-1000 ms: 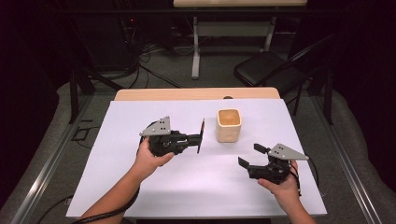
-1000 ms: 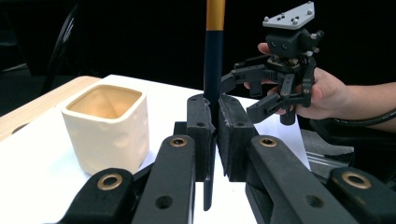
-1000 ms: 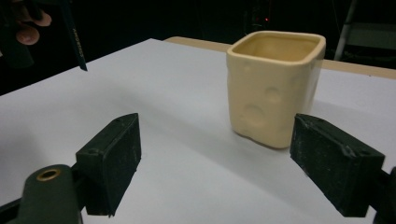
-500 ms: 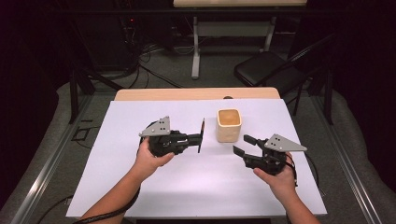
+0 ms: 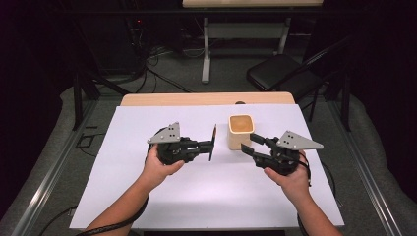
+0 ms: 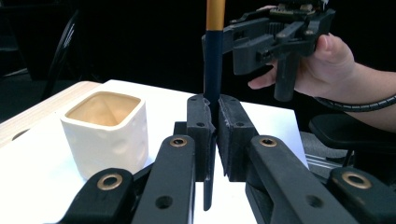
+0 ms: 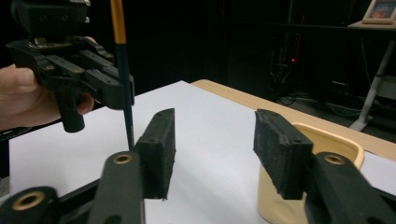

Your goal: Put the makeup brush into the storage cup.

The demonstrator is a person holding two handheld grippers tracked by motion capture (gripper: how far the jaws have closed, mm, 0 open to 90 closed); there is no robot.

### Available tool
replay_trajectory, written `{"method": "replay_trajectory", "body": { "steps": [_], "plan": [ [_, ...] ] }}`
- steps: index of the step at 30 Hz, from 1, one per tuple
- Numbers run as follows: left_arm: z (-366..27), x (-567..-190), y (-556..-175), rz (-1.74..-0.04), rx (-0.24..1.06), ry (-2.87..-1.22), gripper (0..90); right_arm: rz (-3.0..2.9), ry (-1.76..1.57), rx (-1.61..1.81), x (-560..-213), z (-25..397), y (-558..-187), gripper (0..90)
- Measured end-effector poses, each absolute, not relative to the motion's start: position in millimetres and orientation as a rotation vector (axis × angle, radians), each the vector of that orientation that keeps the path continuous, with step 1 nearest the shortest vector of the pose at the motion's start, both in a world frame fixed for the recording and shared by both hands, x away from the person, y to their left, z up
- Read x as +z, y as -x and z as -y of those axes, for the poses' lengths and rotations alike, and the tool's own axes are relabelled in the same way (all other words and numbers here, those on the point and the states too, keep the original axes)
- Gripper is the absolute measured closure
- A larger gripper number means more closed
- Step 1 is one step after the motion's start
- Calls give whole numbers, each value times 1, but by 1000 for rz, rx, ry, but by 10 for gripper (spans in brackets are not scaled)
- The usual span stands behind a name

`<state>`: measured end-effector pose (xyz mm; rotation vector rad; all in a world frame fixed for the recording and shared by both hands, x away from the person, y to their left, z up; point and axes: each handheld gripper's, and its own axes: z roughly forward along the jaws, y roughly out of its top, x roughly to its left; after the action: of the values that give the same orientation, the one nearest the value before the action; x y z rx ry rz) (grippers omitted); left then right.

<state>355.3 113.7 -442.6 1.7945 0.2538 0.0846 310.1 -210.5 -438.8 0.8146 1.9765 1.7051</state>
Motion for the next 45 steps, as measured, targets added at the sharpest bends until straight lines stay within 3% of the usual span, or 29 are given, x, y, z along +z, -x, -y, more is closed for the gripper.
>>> {"method": "replay_trajectory", "body": {
  "steps": [24,45],
  "plan": [
    [-101,-441,-354,-237,86,-1775,838,-2020,-758,1784,-416,191,-313,663],
    [-89,-448,-354,-226,79,-1770,838,-2064,-733,1797,-415,181,-310,666]
  ]
}}
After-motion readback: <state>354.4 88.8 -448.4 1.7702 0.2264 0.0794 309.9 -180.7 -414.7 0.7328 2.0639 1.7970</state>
